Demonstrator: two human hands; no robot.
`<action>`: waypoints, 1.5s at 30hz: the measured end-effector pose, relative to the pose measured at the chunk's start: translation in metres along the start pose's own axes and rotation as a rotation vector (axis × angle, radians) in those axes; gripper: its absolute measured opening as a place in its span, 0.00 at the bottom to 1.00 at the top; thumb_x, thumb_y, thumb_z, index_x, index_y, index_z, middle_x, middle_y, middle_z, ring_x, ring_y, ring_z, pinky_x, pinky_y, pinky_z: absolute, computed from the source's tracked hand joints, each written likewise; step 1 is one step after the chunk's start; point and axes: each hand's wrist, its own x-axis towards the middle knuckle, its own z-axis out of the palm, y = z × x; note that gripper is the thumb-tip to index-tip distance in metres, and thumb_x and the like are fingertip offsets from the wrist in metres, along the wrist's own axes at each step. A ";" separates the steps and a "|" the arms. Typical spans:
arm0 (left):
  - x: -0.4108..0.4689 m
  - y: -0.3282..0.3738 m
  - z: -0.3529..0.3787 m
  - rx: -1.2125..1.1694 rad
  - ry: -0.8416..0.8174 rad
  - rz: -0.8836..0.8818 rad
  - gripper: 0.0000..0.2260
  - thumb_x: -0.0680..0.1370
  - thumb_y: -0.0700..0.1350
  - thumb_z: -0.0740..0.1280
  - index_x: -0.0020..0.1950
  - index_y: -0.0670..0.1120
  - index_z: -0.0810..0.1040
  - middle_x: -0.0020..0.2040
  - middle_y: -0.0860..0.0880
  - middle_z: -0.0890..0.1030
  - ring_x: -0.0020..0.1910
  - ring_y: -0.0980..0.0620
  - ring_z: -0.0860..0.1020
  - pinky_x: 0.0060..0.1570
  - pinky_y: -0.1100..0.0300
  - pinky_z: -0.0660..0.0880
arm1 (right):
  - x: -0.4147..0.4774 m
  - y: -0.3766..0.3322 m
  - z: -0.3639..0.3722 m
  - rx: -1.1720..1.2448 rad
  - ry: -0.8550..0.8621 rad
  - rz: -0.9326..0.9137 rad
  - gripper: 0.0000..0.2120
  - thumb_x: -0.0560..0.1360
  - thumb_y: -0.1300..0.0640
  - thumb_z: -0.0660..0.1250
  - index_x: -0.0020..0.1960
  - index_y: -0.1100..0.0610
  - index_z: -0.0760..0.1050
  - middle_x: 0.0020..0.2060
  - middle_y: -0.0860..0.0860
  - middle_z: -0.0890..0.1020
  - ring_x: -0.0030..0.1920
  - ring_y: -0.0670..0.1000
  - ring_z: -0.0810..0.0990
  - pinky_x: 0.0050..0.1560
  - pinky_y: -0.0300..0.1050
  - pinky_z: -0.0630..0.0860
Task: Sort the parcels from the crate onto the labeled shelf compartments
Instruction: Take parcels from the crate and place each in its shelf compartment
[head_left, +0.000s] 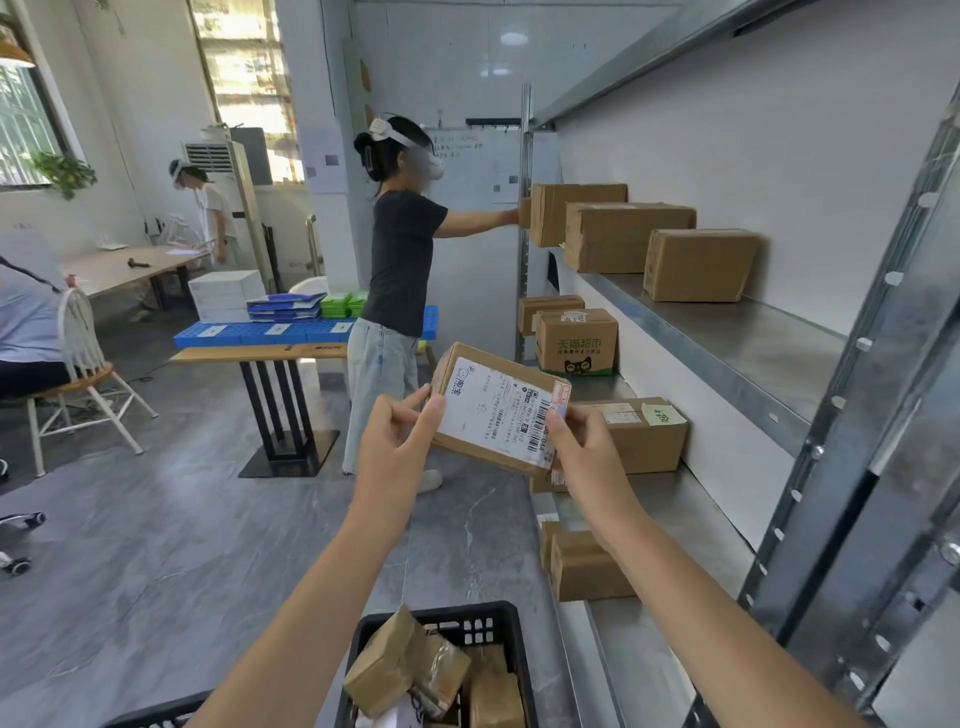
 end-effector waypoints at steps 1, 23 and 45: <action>0.001 0.000 -0.001 -0.001 -0.017 0.006 0.11 0.80 0.47 0.67 0.45 0.41 0.70 0.64 0.51 0.79 0.60 0.68 0.76 0.48 0.75 0.73 | 0.000 0.001 -0.001 -0.007 0.014 -0.020 0.16 0.82 0.47 0.61 0.66 0.53 0.70 0.58 0.49 0.81 0.55 0.45 0.81 0.42 0.34 0.77; -0.009 -0.011 0.013 -0.117 -0.085 -0.101 0.15 0.77 0.46 0.71 0.59 0.45 0.69 0.47 0.53 0.83 0.49 0.53 0.84 0.42 0.52 0.83 | -0.001 -0.006 -0.012 0.083 -0.004 -0.148 0.22 0.76 0.52 0.72 0.68 0.44 0.71 0.55 0.45 0.82 0.51 0.40 0.83 0.39 0.34 0.79; -0.026 -0.008 0.003 -0.043 -0.058 0.012 0.11 0.75 0.47 0.72 0.54 0.44 0.82 0.52 0.48 0.85 0.52 0.51 0.84 0.46 0.59 0.81 | -0.016 -0.005 -0.005 0.160 -0.004 -0.129 0.23 0.70 0.46 0.76 0.63 0.44 0.77 0.55 0.42 0.84 0.59 0.47 0.82 0.56 0.52 0.82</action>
